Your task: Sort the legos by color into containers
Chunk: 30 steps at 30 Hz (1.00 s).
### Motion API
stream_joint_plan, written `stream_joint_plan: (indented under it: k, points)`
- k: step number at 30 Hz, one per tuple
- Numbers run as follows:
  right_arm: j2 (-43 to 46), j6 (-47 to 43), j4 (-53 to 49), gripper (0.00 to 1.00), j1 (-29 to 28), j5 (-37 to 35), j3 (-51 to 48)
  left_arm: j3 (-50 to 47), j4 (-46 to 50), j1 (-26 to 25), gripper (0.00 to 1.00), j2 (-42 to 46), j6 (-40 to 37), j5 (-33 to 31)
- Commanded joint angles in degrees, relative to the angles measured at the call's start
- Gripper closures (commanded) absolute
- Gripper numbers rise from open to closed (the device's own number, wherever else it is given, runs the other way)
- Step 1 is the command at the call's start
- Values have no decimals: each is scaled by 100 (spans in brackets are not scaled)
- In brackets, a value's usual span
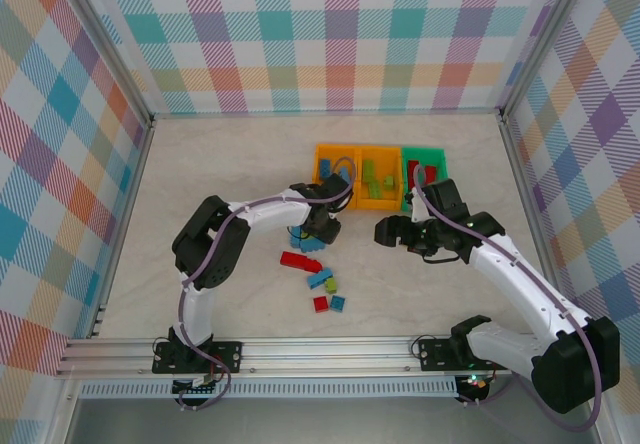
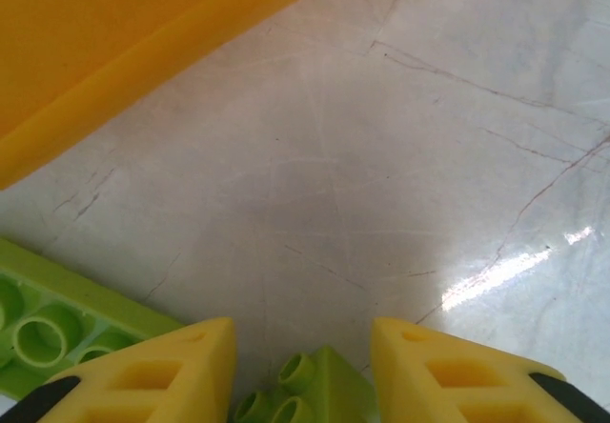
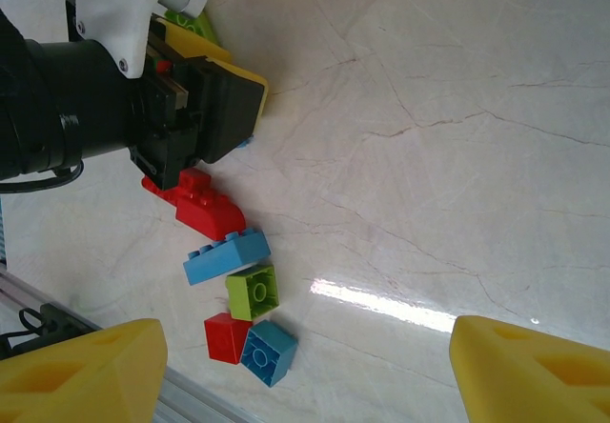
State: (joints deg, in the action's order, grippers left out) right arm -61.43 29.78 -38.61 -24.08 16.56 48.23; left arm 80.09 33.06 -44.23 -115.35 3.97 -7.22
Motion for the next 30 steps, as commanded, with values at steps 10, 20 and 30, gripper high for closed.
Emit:
stream_joint_plan:
  k: [10,20,30]
  points:
    - [32,132,37,22,-1,137,196,76,-51,-51,79,396,-10,-545]
    - [251,207,-24,22,-6,-12,201,517,-607,-68,87,1008,-150,-188]
    - [1119,642,94,19,-6,-933,-71,1581,-2112,-71,87,591,235,314]
